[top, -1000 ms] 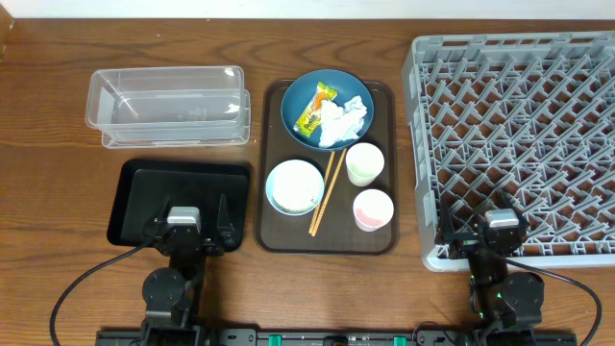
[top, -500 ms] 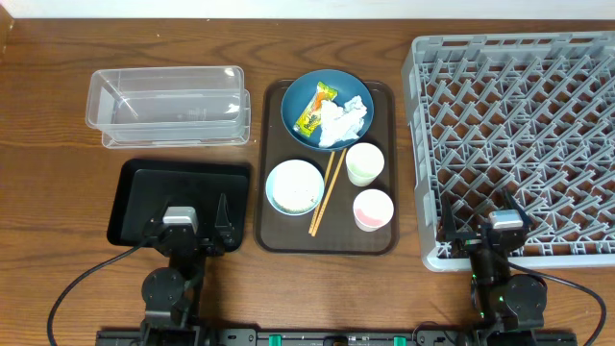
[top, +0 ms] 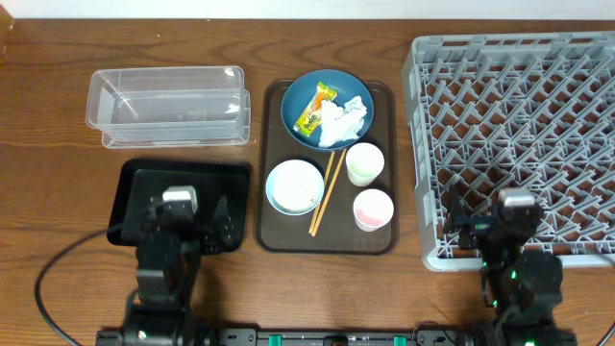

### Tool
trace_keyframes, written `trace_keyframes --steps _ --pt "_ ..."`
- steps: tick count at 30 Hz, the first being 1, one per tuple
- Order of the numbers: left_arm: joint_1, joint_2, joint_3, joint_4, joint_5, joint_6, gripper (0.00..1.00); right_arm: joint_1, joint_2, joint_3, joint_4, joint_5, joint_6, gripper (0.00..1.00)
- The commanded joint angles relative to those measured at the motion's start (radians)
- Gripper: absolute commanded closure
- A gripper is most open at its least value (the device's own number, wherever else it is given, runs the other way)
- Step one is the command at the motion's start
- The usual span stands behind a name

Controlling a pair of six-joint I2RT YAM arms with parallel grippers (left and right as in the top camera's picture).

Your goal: Sort waste into correct bins and load items into the dishwasher rack

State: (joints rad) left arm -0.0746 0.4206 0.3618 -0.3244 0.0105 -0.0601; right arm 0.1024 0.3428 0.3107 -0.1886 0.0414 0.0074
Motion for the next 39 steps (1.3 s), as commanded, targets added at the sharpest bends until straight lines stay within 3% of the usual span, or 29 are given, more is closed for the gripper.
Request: trace_keyframes --steps 1,6,11,16,21,30,39 --pt "0.004 0.149 0.131 -0.033 0.037 -0.017 0.02 0.007 0.147 0.148 -0.071 0.01 0.022 0.01" --pt "0.004 0.405 0.321 -0.14 0.214 -0.017 0.02 0.007 0.367 0.365 -0.259 -0.01 0.022 0.01" --pt "0.004 0.612 0.537 -0.386 0.244 -0.016 0.02 0.007 0.55 0.576 -0.48 -0.034 0.021 0.01" --pt "0.004 0.712 0.705 -0.614 0.239 -0.016 0.02 0.007 0.658 0.696 -0.62 -0.031 0.021 0.01" --pt "0.004 0.711 0.719 -0.739 0.228 -0.016 0.02 0.007 0.673 0.71 -0.637 -0.031 0.021 0.01" --pt "0.004 0.716 0.719 -0.732 0.211 -0.017 0.02 0.008 0.663 0.709 -0.635 -0.053 0.022 0.01" --pt "0.002 0.741 0.782 -0.586 0.206 -0.017 0.02 0.008 0.663 0.709 -0.635 -0.068 0.022 0.01"
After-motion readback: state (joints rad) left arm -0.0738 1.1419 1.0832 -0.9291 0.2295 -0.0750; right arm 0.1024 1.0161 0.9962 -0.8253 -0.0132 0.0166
